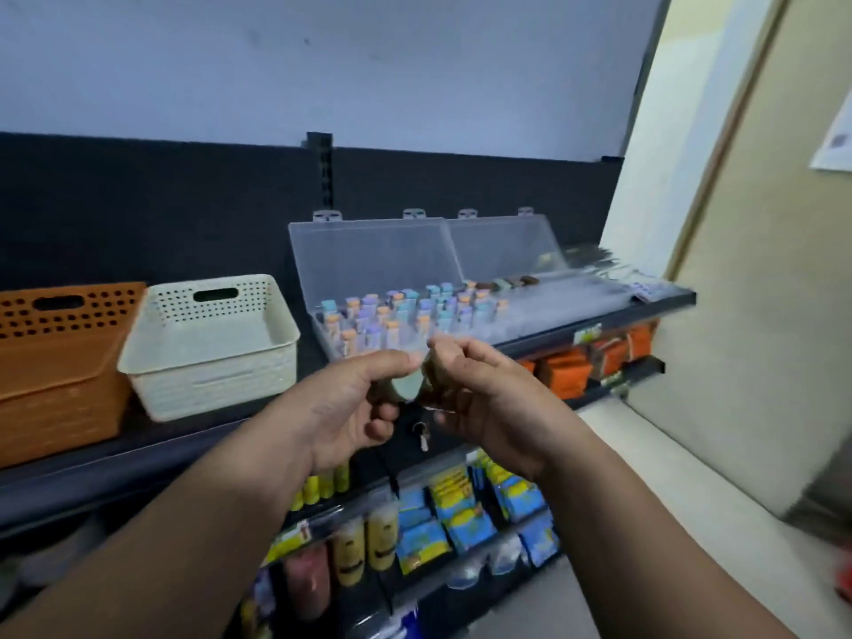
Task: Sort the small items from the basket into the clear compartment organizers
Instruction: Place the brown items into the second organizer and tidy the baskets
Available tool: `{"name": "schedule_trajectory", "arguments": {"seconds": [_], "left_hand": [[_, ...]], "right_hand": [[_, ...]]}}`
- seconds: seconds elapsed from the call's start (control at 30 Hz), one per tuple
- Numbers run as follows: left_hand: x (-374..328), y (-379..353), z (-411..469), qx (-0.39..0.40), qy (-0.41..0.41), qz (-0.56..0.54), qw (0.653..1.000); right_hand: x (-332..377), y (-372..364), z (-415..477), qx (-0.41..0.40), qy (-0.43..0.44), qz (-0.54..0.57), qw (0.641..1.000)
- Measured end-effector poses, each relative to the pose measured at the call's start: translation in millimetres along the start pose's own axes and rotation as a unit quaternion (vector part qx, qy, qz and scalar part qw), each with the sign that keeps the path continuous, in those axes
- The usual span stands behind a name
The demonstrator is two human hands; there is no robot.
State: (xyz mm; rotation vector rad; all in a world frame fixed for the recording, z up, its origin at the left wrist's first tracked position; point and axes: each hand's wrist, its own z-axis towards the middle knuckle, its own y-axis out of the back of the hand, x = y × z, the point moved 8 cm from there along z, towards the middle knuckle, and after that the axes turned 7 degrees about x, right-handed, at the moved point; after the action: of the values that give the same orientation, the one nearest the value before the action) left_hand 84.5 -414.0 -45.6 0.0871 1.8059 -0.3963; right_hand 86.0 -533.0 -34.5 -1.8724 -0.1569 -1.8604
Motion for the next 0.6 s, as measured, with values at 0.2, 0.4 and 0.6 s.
{"name": "schedule_trajectory", "arguments": {"seconds": [0.2, 0.4, 0.6], "left_hand": [[15, -95, 56, 0.041, 0.021, 0.006, 0.999], [8, -147, 118, 0.066, 0.029, 0.015, 0.997], [-4, -164, 206, 0.074, 0.022, 0.053, 0.996]], "right_hand": [[19, 102, -38, -0.061, 0.012, 0.016, 0.998], [35, 183, -40, -0.132, 0.025, 0.011, 0.991], [51, 255, 2, -0.166, 0.039, -0.015, 0.985]]}}
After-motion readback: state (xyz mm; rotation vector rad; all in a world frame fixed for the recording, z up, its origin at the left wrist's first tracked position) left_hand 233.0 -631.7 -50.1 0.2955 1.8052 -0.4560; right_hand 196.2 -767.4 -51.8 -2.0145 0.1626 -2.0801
